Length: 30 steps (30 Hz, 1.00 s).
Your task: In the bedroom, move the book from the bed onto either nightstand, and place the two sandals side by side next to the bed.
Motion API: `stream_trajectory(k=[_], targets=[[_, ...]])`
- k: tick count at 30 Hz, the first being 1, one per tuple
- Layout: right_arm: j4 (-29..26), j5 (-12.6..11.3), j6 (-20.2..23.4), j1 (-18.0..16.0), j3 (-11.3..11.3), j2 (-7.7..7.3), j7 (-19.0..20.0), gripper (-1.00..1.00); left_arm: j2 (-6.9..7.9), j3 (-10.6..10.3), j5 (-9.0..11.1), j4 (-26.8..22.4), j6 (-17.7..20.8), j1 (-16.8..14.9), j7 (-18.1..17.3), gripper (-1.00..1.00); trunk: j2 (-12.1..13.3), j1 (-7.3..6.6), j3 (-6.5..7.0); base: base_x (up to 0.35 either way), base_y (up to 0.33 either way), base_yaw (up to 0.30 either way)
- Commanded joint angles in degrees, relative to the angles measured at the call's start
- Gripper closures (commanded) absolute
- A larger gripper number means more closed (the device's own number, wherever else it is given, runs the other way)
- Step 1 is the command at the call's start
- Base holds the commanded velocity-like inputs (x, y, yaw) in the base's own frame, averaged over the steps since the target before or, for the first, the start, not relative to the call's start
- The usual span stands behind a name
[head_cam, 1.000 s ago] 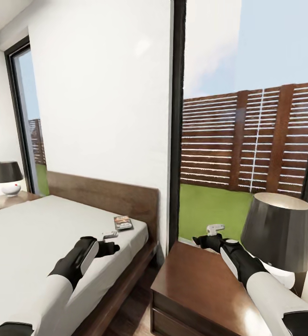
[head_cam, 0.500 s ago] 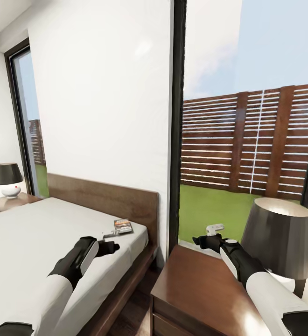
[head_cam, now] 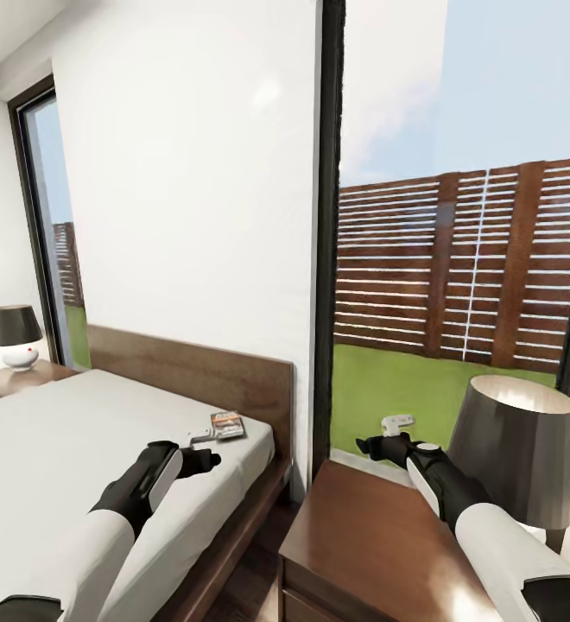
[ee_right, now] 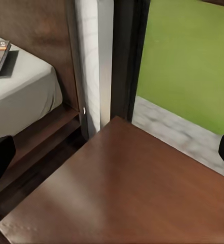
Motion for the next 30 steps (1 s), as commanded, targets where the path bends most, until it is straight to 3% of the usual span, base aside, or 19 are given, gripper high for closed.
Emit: stream_trajectory(k=[1, 18, 30], targets=[[0.0, 0.0, 0.0, 0.0, 0.0, -0.01, 0.0, -1.0, 0.0, 0.0, 0.0, 0.0, 0.0, 0.0, 0.0, -1.0, 0.4, -0.23, 0.18, 0.0, 0.0, 0.0], [0.0, 0.0, 0.0, 0.0, 0.0, -0.08, 0.2, -1.0, 0.0, 0.0, 0.0, 0.2, 0.0, 0.0, 0.0, -1.0, 7.2, -3.96, 3.24, 0.009, 0.0, 0.0], [0.0, 0.0, 0.0, 0.0, 0.0, -0.1, 0.2, -1.0, 0.0, -0.1, -0.2, 1.2, 0.0, 0.0, -0.1, -1.0, 12.0, -6.6, 5.39, 0.236, 0.07, 0.0]])
